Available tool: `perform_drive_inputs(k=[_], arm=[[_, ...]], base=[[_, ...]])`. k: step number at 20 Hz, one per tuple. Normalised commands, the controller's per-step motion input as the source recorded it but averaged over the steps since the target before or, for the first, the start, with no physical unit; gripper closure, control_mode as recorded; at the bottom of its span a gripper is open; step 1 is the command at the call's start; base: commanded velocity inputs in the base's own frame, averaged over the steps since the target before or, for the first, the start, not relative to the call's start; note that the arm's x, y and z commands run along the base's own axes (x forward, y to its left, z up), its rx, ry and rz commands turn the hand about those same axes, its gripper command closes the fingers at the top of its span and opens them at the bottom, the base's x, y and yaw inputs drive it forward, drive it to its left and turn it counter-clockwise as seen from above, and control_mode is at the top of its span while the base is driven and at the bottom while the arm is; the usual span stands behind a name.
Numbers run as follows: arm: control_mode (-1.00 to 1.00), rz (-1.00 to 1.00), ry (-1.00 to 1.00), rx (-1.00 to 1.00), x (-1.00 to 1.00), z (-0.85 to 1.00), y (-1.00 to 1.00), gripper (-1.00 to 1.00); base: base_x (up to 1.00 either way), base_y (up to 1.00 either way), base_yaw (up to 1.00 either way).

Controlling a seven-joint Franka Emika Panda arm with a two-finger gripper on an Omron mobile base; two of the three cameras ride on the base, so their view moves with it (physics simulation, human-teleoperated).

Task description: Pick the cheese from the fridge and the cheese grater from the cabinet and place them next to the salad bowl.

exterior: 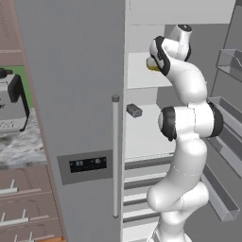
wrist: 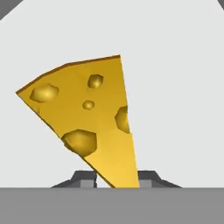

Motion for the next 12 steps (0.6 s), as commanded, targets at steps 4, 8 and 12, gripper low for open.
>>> perform_drive_inputs(k=[4,8,12], arm=[[-1.0,0.04,-0.02,0.0,0.0,-0.09,0.04,1.0],[-1.0,0.03,-0.06,0.0,-0.03,-0.03,0.08,1.0],[-1.0,0.0,-0.08,0.0,-0.25,0.0,0.08,1.0]], base=[[0.0,0.0,0.0],[0.0,0.0,0.0],[0.0,0.0,0.0]])
